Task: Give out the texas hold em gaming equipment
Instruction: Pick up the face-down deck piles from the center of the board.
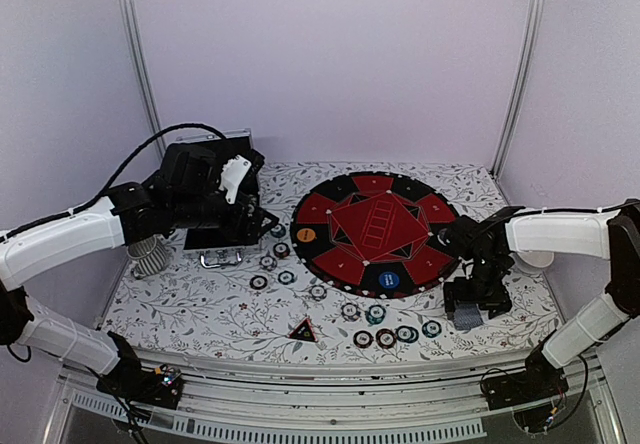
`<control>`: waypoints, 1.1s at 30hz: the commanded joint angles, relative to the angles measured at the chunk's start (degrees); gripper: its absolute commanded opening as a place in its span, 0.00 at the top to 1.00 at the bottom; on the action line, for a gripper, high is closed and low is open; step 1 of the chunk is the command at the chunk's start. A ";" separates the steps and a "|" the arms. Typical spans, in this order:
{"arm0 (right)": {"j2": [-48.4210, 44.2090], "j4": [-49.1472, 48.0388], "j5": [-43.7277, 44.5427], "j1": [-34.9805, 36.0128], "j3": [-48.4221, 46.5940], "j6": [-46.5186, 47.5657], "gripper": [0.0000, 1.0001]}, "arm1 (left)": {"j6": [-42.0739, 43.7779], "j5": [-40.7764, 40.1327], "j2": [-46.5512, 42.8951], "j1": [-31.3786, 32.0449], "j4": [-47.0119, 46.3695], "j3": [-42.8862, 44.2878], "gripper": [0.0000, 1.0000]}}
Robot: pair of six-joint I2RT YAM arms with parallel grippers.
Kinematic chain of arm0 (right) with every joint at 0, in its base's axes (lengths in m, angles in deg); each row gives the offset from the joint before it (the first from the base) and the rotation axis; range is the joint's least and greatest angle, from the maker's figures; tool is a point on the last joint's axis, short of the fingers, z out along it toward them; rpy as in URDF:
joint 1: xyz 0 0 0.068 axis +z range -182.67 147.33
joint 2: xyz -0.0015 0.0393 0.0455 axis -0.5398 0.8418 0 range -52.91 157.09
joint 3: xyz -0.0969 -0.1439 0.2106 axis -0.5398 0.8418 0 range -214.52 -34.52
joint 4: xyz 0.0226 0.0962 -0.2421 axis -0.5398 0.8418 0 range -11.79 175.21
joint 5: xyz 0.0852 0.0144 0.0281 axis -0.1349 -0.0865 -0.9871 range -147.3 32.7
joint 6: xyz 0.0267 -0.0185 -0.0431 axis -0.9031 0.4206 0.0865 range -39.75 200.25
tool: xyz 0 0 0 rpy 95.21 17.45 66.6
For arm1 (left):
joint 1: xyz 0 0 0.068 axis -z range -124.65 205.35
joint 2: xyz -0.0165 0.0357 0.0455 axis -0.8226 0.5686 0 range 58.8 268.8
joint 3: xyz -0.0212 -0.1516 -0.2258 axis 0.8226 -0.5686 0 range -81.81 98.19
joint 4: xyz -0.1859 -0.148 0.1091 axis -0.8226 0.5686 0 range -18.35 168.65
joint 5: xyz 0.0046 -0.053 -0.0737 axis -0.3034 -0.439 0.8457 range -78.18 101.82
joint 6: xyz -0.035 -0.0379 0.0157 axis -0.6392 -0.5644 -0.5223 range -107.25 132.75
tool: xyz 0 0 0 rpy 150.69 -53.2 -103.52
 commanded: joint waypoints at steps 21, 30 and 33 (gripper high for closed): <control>5.94 -7.81 -2.50 -3.26 2.58 7.46 0.22 | 0.54 1.34 -1.17 -1.13 -1.20 -1.78 0.09; 7.87 -8.20 -2.40 -3.89 2.92 8.10 0.40 | 0.59 1.38 -1.06 -1.33 -1.20 -1.76 0.09; 7.76 -8.10 -2.43 -4.00 2.91 7.87 0.47 | 0.59 1.39 -1.11 -1.42 -1.20 -1.79 0.09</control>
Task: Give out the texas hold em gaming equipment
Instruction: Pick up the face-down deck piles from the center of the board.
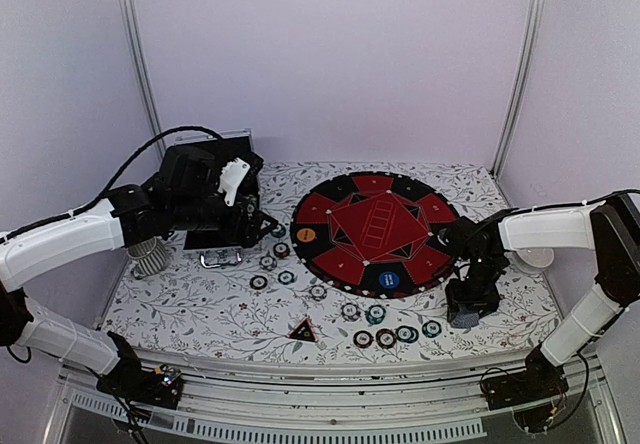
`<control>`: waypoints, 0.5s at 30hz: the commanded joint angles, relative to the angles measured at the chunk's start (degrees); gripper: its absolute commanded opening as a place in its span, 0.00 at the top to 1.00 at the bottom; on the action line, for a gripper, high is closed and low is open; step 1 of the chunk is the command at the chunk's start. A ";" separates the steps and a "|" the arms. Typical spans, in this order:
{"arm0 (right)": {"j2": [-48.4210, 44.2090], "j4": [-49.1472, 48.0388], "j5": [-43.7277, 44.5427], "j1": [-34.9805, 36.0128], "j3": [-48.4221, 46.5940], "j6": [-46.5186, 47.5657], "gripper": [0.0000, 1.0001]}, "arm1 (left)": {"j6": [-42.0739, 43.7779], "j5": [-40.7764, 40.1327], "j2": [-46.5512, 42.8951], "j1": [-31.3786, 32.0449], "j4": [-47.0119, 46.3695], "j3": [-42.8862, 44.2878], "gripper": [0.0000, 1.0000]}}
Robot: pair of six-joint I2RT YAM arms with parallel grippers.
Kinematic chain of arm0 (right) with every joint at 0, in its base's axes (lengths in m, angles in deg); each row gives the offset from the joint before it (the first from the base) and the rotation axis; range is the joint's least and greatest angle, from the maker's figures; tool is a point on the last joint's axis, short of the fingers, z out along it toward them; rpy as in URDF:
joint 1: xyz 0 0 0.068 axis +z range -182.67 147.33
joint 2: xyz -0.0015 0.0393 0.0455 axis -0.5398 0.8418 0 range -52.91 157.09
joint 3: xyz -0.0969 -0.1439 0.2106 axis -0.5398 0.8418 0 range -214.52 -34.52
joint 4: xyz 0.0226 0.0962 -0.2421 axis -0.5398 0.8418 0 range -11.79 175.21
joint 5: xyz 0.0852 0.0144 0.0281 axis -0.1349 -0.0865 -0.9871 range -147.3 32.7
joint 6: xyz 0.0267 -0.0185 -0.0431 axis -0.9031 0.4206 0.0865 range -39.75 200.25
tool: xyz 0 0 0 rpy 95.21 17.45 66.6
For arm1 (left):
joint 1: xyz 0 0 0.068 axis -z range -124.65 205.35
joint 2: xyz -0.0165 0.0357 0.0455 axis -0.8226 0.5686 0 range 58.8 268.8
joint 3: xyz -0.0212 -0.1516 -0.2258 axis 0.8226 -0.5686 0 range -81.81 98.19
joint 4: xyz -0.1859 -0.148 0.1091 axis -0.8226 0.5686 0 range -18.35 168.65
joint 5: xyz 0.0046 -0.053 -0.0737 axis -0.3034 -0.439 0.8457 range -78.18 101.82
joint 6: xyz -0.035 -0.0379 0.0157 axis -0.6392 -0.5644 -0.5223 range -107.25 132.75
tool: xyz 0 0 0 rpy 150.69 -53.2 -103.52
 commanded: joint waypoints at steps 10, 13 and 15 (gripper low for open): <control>-1.48 2.29 3.25 -0.54 -1.86 -0.20 0.68 | 0.63 0.51 -0.98 -1.03 -0.74 -0.63 0.09; -3.76 3.29 3.11 -0.53 -3.25 -0.35 0.69 | 0.60 0.43 -0.91 -1.03 -0.77 -0.63 0.09; -5.03 3.56 2.70 -0.54 -3.72 -0.24 0.70 | 0.68 0.51 -0.91 -1.03 -0.80 -0.63 0.09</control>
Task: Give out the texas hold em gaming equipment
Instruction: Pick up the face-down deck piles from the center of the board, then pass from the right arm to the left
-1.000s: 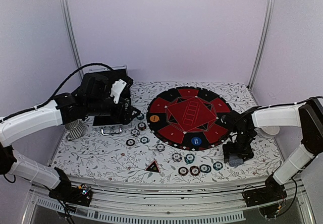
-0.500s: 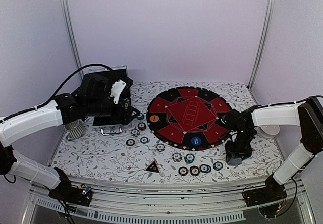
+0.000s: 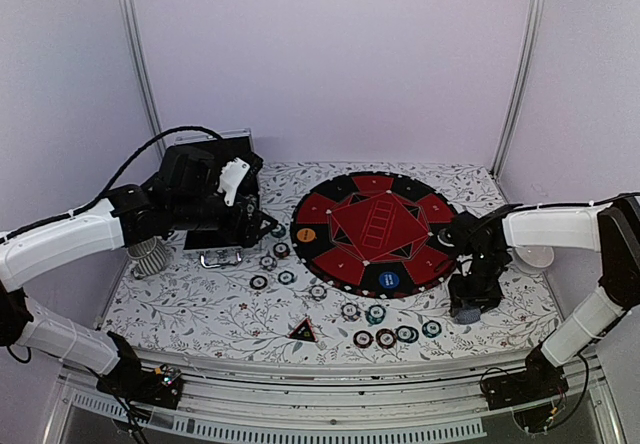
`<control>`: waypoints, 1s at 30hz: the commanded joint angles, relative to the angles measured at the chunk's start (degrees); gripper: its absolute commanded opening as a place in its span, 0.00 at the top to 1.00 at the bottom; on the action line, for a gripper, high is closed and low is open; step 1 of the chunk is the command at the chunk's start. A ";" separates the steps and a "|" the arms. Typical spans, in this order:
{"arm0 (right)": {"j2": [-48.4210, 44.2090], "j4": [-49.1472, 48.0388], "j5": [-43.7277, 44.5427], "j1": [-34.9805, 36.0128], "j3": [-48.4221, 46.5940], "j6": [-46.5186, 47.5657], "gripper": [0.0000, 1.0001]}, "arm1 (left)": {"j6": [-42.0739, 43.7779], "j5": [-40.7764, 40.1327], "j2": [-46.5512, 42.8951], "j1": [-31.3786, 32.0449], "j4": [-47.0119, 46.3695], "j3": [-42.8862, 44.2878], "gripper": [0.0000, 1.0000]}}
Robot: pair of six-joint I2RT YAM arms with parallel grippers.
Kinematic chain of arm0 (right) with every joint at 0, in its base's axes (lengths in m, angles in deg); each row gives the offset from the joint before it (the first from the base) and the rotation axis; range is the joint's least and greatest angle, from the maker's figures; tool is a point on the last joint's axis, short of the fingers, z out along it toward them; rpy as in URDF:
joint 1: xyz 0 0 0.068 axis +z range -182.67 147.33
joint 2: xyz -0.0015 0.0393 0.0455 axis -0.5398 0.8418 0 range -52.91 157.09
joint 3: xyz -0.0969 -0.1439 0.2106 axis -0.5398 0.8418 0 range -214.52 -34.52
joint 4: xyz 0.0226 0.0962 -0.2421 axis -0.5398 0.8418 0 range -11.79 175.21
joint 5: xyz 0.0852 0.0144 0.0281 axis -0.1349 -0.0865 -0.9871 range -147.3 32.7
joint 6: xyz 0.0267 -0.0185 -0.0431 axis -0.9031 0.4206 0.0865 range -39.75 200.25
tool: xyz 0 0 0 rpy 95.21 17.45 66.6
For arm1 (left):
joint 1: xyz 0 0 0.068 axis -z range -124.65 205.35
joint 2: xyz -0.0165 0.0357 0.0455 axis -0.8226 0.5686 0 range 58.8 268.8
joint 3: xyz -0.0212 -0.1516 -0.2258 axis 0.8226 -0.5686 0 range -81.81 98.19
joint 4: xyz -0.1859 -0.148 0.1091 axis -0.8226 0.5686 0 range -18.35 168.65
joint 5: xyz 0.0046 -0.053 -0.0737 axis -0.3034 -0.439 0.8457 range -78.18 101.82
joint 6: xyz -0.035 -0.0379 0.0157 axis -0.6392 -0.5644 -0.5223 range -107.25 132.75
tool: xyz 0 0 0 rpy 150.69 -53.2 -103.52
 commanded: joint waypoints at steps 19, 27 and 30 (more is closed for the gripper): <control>6.44 8.93 -2.93 20.55 -33.74 7.27 0.74 | -21.24 32.36 -1.97 -2.02 -22.02 -9.41 0.02; 21.16 8.02 -2.84 32.22 -53.19 18.56 0.80 | -27.63 42.61 2.19 -6.28 -20.02 -10.99 0.02; 24.83 8.19 -2.23 34.60 -57.77 21.58 0.80 | -29.96 47.60 3.62 -9.29 -20.02 -13.24 0.02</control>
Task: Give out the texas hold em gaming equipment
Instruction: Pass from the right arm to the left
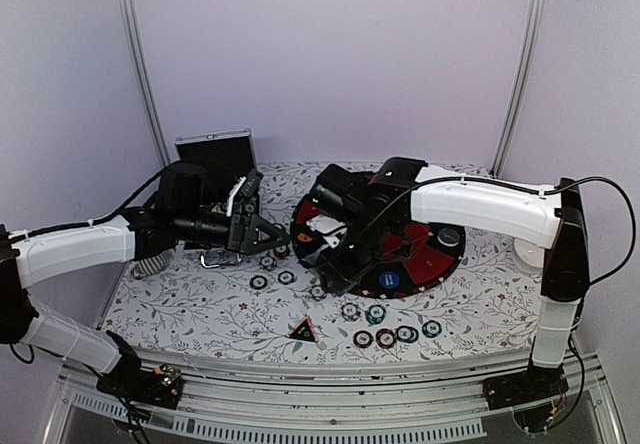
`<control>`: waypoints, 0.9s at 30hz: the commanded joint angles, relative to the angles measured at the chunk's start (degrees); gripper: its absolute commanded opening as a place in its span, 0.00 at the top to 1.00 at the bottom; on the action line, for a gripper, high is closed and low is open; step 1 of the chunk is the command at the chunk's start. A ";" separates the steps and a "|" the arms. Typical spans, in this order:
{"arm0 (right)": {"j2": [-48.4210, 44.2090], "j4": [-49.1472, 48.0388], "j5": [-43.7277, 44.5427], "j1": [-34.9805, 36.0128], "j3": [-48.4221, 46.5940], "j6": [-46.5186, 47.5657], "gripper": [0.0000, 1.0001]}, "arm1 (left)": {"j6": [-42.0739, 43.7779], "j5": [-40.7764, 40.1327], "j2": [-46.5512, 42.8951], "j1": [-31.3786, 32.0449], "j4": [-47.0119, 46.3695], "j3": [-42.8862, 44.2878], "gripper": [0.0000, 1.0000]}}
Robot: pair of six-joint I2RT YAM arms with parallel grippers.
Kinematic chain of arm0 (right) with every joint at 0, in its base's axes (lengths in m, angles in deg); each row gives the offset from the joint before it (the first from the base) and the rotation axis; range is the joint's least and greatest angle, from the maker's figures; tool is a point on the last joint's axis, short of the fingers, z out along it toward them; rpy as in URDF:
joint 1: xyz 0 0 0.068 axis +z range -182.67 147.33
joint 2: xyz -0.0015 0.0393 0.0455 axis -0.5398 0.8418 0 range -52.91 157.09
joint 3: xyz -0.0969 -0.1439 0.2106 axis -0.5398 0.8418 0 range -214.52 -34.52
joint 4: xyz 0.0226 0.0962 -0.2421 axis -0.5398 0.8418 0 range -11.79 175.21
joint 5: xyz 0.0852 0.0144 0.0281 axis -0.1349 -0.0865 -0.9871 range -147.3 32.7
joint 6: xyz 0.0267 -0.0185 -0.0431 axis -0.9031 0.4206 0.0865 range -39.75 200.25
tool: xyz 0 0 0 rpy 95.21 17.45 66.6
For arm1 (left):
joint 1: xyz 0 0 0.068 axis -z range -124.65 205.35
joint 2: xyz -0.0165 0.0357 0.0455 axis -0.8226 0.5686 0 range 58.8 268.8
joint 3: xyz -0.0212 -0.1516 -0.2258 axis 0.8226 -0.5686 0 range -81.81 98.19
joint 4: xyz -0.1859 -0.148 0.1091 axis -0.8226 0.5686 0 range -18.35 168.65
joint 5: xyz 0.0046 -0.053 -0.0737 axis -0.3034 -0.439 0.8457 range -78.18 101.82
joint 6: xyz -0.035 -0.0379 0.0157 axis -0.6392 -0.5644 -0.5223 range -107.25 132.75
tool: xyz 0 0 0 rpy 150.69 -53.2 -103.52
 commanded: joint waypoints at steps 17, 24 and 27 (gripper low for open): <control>5.97 -3.86 -0.66 5.18 -8.50 9.94 0.80 | -13.93 15.84 -0.91 -6.43 -20.93 -13.56 0.09; 7.12 -3.87 0.10 5.83 -10.17 10.41 0.80 | -14.64 14.32 3.74 -5.00 -19.38 -12.61 0.16; 7.36 -3.81 0.25 6.21 -10.52 10.54 0.80 | -13.23 13.39 4.57 -4.51 -17.80 -11.35 0.19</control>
